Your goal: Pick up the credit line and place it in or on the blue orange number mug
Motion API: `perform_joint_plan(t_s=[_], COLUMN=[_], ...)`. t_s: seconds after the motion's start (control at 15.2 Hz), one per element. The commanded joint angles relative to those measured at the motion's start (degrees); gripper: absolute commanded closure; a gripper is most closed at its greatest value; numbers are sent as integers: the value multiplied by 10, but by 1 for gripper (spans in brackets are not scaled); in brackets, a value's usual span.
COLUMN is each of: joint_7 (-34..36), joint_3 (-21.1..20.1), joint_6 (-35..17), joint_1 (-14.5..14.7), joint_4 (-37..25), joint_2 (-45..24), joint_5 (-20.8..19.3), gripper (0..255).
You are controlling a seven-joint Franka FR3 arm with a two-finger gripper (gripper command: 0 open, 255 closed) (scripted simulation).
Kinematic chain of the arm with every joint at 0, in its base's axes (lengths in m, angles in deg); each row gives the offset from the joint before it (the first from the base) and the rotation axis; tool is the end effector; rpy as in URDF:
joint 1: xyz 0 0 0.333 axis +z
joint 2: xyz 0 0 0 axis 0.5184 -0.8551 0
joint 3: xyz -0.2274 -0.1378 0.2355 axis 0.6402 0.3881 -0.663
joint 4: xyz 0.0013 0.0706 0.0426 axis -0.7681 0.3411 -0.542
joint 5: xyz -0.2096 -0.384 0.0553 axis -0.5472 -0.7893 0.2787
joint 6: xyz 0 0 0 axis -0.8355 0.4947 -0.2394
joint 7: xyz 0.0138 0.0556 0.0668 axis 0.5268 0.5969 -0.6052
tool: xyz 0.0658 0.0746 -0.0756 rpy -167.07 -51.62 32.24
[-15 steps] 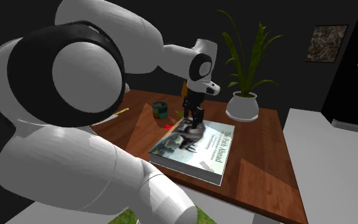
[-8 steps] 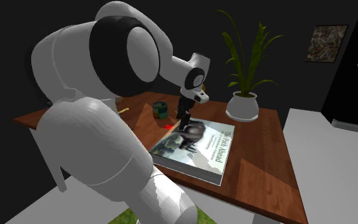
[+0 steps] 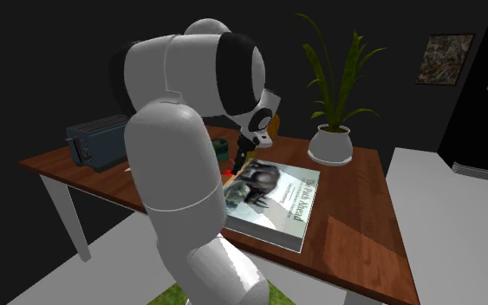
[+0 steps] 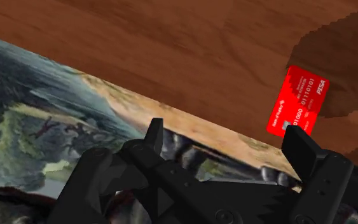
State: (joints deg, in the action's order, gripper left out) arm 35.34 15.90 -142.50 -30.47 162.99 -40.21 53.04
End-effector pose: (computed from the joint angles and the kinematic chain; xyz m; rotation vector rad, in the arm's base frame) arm 0.4371 0.3087 0.4051 -2.5794 1.1945 0.4701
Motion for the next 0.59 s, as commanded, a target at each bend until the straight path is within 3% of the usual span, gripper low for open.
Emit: perform_joint_plan(t_s=[0.0,0.53], joint_7=[42,188], joint_3=[-13,-25], joint_6=[-30,-128], joint_1=[2,40], joint_4=[-27,-145], joint_2=[-53,-243], joint_5=[3,0], gripper=[0,0])
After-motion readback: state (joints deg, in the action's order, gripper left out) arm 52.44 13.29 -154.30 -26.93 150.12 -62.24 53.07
